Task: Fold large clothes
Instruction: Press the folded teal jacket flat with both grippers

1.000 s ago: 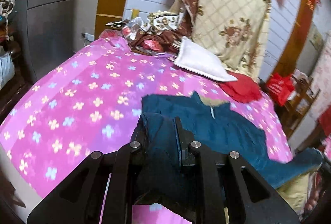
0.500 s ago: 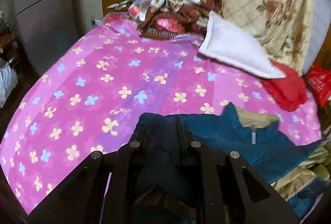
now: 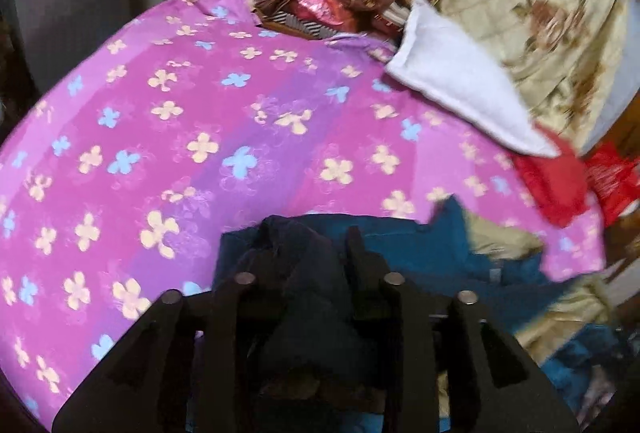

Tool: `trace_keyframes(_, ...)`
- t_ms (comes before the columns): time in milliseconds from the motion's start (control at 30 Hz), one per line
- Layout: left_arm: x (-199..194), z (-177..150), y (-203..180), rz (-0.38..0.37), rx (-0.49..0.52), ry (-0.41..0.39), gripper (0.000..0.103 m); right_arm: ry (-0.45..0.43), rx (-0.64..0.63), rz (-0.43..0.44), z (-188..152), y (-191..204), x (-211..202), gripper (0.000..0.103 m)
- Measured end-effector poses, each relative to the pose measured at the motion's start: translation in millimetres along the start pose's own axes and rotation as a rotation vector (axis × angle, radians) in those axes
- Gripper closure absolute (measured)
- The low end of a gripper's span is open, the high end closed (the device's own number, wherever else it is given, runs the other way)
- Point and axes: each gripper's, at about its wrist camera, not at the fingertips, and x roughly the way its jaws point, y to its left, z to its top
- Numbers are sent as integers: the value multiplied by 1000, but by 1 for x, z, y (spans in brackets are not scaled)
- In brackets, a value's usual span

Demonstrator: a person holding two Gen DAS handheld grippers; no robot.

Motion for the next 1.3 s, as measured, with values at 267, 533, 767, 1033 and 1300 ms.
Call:
trace_keyframes(267, -69, 12, 7, -130, -92, -95, 41, -151, -162, -94, -8, 48, -56, 39)
trace_keyframes(533, -72, -45, -42, -110, 120, -44, 41, -41, -430, -181, -82, 83, -32, 39)
trace_keyframes(767, -7, -97, -90, -59, 292, 16, 41, -14, -536, -313, -109, 72, 35, 39)
trace_keyframes(1033, 64, -58, -118, 42, 325, 5, 36, 31, -421, -315, -42, 51, 102, 35)
trace_keyframes(1300, 84, -45, -121, 35, 306, 18, 33, 43, -391, -315, -25, 48, 131, 30)
